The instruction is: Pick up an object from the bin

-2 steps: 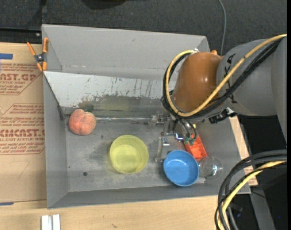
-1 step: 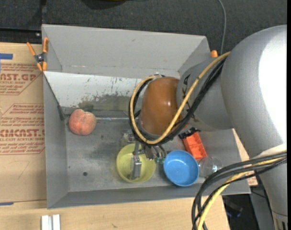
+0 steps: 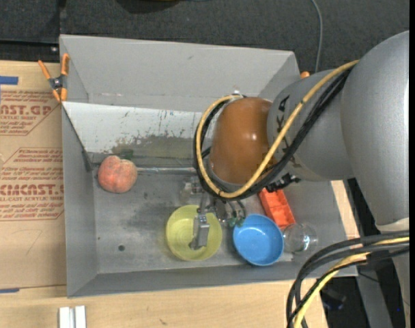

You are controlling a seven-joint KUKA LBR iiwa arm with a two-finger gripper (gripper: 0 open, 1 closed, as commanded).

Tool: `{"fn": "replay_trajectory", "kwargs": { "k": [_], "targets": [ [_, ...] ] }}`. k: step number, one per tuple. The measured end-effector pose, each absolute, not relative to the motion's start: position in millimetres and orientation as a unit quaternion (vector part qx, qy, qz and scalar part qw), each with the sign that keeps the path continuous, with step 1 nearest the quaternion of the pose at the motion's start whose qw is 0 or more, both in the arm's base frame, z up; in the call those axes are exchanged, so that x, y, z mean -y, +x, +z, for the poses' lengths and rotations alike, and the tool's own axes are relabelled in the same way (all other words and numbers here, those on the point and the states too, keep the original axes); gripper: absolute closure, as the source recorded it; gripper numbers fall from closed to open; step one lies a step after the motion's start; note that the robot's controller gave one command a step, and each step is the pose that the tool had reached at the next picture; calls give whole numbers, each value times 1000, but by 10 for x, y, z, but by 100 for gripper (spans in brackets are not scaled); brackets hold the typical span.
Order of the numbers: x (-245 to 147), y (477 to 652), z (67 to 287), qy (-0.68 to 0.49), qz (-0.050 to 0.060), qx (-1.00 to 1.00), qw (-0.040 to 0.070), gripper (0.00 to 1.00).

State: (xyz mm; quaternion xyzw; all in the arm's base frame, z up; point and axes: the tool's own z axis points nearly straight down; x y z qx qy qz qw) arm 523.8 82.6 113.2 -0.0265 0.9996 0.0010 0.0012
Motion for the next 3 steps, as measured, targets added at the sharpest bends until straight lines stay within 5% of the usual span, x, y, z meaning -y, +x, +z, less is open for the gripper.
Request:
{"fn": "replay_trajectory", "kwargs": {
  "k": [1,2,3],
  "targets": [
    [-588,4865,1018,-36,2,-999,6,0],
    [-893,5451,708,-338,1,-941,3,0],
    [-742,4859,730,-246,1,-969,19,100]
  ]
}}
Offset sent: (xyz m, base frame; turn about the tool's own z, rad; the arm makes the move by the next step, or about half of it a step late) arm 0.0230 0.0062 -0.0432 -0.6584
